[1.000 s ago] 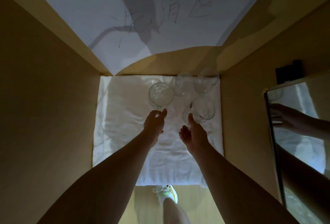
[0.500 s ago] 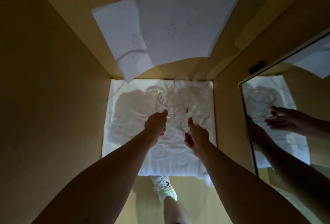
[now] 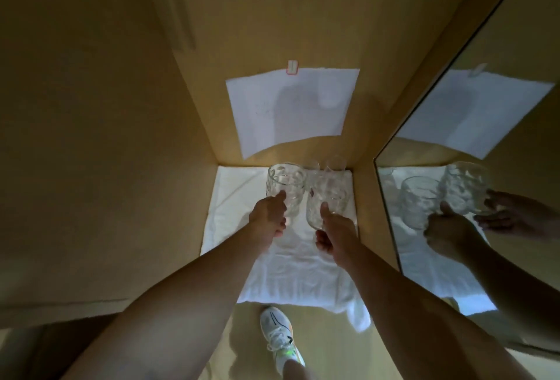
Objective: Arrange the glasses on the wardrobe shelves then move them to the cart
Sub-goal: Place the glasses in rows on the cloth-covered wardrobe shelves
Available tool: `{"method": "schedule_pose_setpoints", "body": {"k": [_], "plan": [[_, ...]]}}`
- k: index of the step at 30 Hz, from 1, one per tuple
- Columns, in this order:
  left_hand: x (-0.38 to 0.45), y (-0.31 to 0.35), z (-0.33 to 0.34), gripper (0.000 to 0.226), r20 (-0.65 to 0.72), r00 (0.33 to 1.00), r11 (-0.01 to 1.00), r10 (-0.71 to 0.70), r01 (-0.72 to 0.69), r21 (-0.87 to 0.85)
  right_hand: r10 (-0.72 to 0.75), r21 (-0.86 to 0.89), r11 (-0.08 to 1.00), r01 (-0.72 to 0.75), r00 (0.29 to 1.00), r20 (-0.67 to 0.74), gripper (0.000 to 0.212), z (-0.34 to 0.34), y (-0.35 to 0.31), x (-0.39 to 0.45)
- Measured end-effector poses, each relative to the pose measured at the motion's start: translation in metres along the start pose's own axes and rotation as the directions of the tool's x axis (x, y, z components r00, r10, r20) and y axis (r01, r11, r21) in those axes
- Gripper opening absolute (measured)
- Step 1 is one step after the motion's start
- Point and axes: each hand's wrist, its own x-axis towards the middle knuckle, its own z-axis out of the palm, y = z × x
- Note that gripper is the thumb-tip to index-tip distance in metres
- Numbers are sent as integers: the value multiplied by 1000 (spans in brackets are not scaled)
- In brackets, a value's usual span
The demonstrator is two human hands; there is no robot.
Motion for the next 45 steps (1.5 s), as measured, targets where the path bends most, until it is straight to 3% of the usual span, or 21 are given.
{"method": "schedule_pose_setpoints", "body": {"k": [5,10,16,20,24,27,36,45], "plan": [[-63,-1,-16,42,-39,991,991,128,-126,53,-114,0,993,114,992,48,37,-6,-17,-59],[-133,6,-33,59,-43,972,971,229,-226,79,-209,1,978,210,975,74,41,-13,-35,-125],[-216,14,-46,37,-85,936,940,342,-342,15,-340,8,940,341,935,102,48,-27,-53,-204],[-269,16,-57,39,-99,908,911,407,-411,-22,-411,32,911,411,901,137,44,-39,-64,-258],[-326,20,-70,24,-97,849,851,520,-525,-29,-482,1,873,488,862,155,46,-53,-69,-304],[-366,19,-82,25,-114,803,807,585,-591,-20,-546,16,836,549,828,132,48,-63,-67,-339],[-468,8,-110,34,-148,690,693,709,-720,-40,-676,42,735,677,726,130,53,-91,-60,-434],[-537,-25,-104,34,-195,650,657,735,-753,-33,-737,14,667,745,657,157,49,-133,-38,-495]]}}
